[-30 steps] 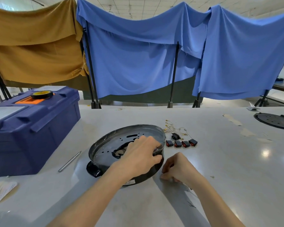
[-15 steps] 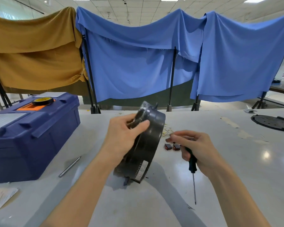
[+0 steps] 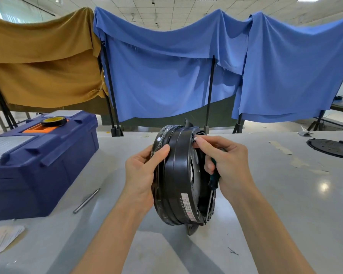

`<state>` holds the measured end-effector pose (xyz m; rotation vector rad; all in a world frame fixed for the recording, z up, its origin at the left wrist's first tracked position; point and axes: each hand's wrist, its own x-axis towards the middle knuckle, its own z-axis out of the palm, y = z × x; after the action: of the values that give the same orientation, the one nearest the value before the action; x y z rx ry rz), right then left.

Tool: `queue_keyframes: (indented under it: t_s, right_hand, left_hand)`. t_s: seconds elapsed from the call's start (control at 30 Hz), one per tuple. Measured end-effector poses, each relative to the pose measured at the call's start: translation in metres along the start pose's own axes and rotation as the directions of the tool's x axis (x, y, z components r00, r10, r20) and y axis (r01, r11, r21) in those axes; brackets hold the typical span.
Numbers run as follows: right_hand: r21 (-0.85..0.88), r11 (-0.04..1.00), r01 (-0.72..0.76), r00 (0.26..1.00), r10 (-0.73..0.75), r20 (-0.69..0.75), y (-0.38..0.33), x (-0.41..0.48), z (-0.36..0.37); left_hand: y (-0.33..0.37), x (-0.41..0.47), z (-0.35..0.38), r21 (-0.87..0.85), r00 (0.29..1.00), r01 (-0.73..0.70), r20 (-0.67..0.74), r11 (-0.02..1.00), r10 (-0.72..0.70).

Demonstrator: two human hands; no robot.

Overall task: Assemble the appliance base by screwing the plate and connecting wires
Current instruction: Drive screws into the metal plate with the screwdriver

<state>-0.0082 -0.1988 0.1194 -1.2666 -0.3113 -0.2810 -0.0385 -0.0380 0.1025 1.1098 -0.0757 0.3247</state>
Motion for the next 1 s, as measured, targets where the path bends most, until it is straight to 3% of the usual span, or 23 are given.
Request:
queue_keyframes:
  t_s: [0.4,1.0]
  right_hand:
    - [0.077,0.996,-0.032,0.997,0.037,-0.069,0.0029,0.0042,0.0054]
    - [0.106,0.985,-0.138,0.988,0.144,-0.05,-0.0014,0.007,0.0069]
  left_hand:
    - [0.0,0.0008,0.0003,-0.009,0.999,0.027,0.036,1.0,-0.026]
    - [-0.0001,0.0006,-0.0033,0.015,0.998,0.021,0.062,1.0,-0.022]
